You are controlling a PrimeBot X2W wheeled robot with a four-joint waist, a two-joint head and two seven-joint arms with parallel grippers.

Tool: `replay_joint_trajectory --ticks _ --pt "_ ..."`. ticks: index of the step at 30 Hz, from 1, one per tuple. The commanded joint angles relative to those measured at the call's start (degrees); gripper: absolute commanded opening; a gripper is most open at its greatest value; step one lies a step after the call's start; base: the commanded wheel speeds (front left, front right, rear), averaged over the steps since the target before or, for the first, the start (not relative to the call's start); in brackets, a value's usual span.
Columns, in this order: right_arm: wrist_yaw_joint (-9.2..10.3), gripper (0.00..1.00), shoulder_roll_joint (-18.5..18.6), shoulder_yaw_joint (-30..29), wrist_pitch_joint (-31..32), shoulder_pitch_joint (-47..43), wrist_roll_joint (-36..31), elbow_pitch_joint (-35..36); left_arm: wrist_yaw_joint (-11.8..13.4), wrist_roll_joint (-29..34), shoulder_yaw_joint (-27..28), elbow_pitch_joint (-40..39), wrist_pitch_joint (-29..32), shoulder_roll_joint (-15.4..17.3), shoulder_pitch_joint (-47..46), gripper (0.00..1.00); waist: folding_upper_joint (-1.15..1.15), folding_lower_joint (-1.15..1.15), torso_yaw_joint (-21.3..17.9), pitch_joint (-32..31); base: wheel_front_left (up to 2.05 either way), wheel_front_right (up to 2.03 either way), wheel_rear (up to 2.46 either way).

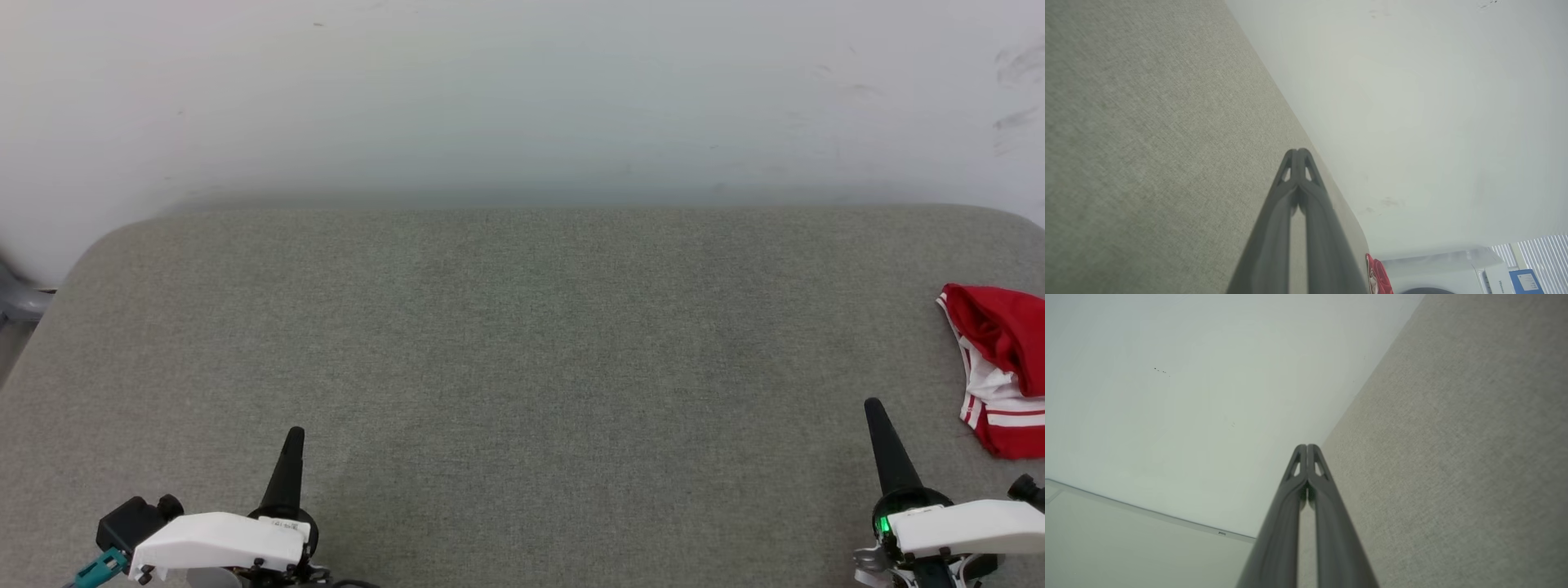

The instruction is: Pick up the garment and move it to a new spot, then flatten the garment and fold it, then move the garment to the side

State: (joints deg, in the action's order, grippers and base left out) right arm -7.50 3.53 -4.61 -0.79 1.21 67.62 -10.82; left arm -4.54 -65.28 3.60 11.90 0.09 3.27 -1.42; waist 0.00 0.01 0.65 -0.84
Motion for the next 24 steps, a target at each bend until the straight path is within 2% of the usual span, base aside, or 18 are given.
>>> replay_joint_trajectory --ticks 1,24 --pt "0.01 0.0 0.28 -0.1 0.34 1.22 1.35 0.23 -0.4 -1.29 0.24 -0.2 0.33 0.07 -1.24 0.0 0.0 0.0 -0.01 0.02 0.0 0.0 0.0" --pt "0.01 0.0 0.08 -0.69 3.53 3.21 13.07 -1.47 -1.69 -13.9 1.67 0.97 3.38 -0.16 -3.17 0.0 0.0 0.0 -0.29 0.45 0.0 0.0 0.0"
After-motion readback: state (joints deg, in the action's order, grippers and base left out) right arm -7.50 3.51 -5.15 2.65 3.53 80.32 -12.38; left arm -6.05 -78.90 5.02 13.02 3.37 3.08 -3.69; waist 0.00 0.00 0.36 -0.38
